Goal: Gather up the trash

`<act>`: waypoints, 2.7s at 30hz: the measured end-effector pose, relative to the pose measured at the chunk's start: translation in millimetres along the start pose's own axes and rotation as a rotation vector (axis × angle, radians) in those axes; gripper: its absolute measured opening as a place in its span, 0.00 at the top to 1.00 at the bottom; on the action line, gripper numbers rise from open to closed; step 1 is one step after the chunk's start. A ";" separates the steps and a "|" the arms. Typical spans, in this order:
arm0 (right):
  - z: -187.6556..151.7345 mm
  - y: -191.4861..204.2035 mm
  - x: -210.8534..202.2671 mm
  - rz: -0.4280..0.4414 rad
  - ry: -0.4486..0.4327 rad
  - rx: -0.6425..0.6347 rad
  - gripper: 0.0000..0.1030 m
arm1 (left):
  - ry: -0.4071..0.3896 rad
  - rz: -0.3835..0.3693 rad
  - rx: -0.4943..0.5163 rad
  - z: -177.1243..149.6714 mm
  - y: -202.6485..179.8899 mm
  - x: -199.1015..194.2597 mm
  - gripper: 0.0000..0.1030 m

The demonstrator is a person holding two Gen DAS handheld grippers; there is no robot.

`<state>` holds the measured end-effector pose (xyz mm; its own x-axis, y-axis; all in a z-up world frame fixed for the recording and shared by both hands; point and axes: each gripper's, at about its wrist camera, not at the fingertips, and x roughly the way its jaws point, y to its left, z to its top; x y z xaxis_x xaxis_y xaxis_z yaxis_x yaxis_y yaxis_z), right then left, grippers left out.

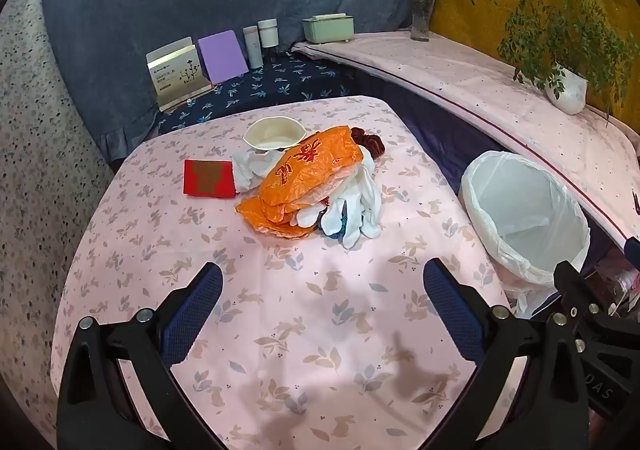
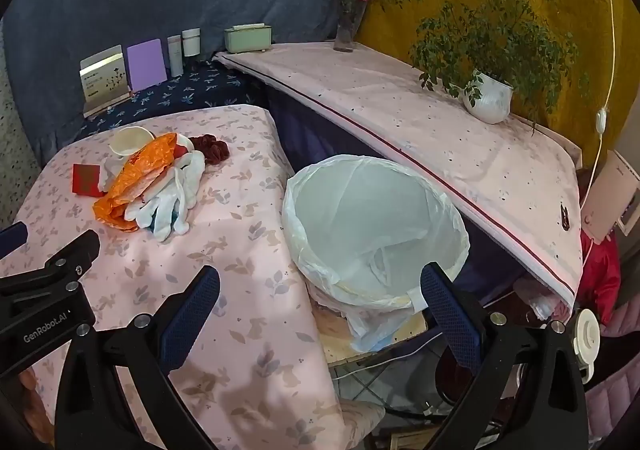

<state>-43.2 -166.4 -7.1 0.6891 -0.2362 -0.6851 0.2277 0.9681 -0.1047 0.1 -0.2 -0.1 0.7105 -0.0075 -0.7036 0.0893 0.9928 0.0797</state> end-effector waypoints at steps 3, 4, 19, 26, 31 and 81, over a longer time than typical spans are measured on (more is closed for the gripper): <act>0.1 1.2 -0.7 -0.006 -0.001 -0.005 0.07 | -0.002 0.000 0.009 0.3 -1.7 0.0 0.07; 0.1 1.3 -1.0 -0.007 -0.002 -0.005 0.07 | -0.004 -0.003 0.007 6.4 2.0 -5.4 0.07; 8.7 6.9 -7.3 -0.012 -0.022 -0.004 0.07 | -0.025 -0.009 -0.011 4.7 6.4 -9.3 0.07; 12.6 6.0 -8.6 -0.014 -0.029 -0.003 0.07 | -0.028 -0.012 -0.013 10.1 3.8 -8.8 0.07; 14.0 3.6 -9.1 -0.017 -0.033 0.001 0.07 | -0.030 -0.013 -0.015 9.4 5.2 -11.6 0.07; 18.8 18.6 -10.5 0.002 -0.042 -0.016 0.07 | -0.020 -0.001 -0.051 8.9 24.1 -12.4 0.07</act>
<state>-33.2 -147.4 11.7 0.7180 -0.2375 -0.6543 0.2158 0.9696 -0.1152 -0.3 22.8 16.9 0.7240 -0.0104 -0.6897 0.0544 0.9976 0.0421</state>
